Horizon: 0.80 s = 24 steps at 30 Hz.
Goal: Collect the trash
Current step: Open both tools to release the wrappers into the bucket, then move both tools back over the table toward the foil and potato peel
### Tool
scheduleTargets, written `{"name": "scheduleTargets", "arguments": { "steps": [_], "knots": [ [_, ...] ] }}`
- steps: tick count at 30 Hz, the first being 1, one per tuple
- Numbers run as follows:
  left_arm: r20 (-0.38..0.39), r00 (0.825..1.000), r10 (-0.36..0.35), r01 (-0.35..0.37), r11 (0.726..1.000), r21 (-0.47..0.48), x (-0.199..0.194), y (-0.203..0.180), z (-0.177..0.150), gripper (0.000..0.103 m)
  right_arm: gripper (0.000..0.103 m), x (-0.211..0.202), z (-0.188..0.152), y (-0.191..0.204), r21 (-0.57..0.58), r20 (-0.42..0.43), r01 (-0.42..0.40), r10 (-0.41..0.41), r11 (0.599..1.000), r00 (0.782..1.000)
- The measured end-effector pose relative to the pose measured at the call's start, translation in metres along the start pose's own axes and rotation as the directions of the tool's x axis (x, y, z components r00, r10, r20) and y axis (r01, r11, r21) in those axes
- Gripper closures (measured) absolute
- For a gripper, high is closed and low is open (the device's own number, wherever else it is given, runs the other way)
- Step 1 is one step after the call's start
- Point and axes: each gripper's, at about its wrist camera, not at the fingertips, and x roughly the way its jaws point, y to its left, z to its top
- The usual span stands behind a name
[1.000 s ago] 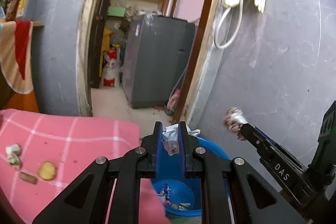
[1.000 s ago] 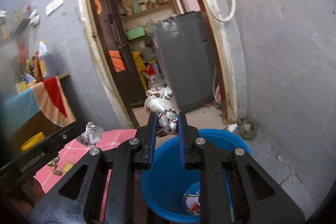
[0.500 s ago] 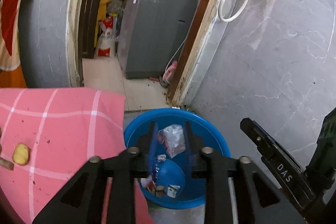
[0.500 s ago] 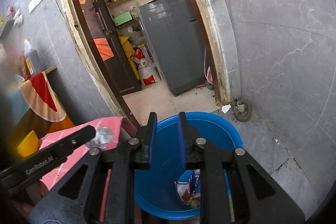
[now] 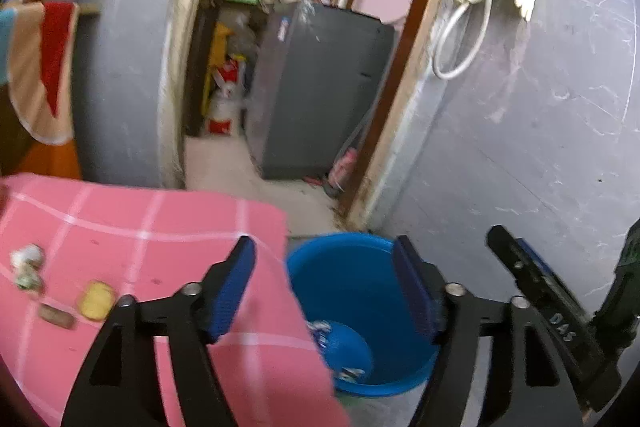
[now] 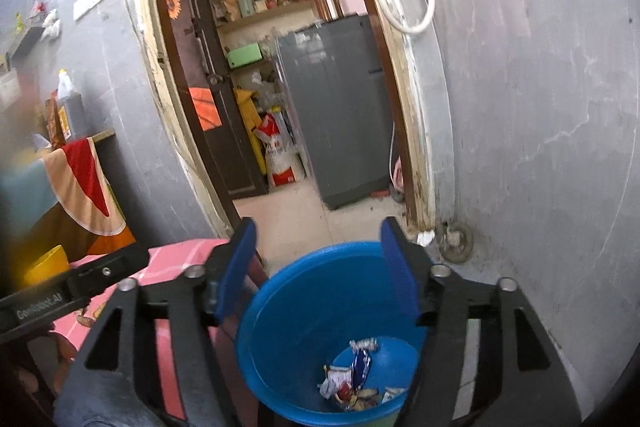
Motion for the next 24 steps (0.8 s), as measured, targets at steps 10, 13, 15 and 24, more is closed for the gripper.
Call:
{"name": "scheduleTargets", "arguments": {
  "steps": [10,13,15,24],
  "knots": [
    [0.242,0.960,0.141,-0.154,0.987,0.035,-0.071,0.028,-0.009,0.002,0.000,-0.034,0.003,0.040,-0.067,0.205,-0.092,0.104,0.994,0.973],
    [0.275,0.945,0.174,-0.192,0.981,0.039,-0.084,0.035,-0.011,0.002,0.000,-0.041,0.002,0.054,-0.084,0.245,-0.115,0.132,0.990,0.961],
    [0.290,0.938,0.190,-0.208,0.978,0.033,-0.093,0.041,-0.014,0.002,0.000,-0.046,0.001,0.061,-0.090,0.265,-0.132,0.151,0.987,0.952],
    [0.307,0.919,0.246,-0.257,0.966,-0.006,-0.124,0.074,-0.024,0.002,0.000,-0.059,-0.006,0.096,-0.145,0.321,-0.176,0.215,0.974,0.922]
  ]
}}
